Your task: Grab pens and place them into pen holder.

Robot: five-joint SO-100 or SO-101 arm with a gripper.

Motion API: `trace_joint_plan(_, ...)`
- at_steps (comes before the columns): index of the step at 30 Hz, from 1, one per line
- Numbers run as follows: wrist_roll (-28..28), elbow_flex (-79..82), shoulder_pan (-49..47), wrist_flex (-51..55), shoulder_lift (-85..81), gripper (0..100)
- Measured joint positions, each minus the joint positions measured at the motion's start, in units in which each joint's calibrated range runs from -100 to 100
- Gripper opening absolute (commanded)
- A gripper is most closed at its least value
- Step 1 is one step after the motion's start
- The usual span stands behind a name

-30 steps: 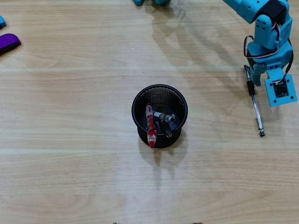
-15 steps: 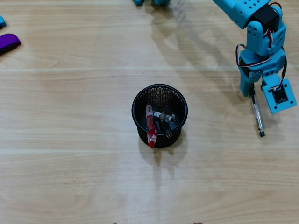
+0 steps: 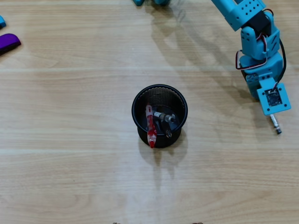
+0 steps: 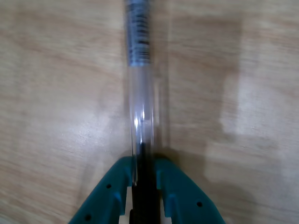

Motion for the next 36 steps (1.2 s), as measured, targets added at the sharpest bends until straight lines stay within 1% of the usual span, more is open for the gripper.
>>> trace_joint_plan(4,0.1,2.6,0.5,-2.4,-4.5,2)
trace_joint_plan(7,3.0,3.0,2.4,-2.6,-9.1,2)
trace_joint_plan(9,6.9,2.9,5.0,-3.2,-14.9,2)
trace_joint_plan(10,11.3,2.7,8.0,-4.7,-20.8,2)
trace_joint_plan(12,15.6,2.3,11.2,-6.5,-25.6,2)
trace_joint_plan(14,20.6,2.9,15.5,-12.2,-31.5,2)
trace_joint_plan(16,22.7,6.3,21.4,-18.5,-39.3,2)
trace_joint_plan(18,22.1,13.2,28.0,-25.0,-46.5,2)
trace_joint_plan(21,18.9,28.7,34.9,-37.6,-53.8,2)
trace_joint_plan(22,16.7,40.1,37.1,-47.6,-56.0,2)
trace_joint_plan(24,15.1,49.7,38.1,-56.2,-56.4,2)
trace_joint_plan(26,12.5,57.7,38.2,-62.5,-56.4,2)
trace_joint_plan(30,11.4,61.2,38.2,-65.6,-56.5,2)
trace_joint_plan(36,11.6,61.6,38.5,-66.7,-56.5,2)
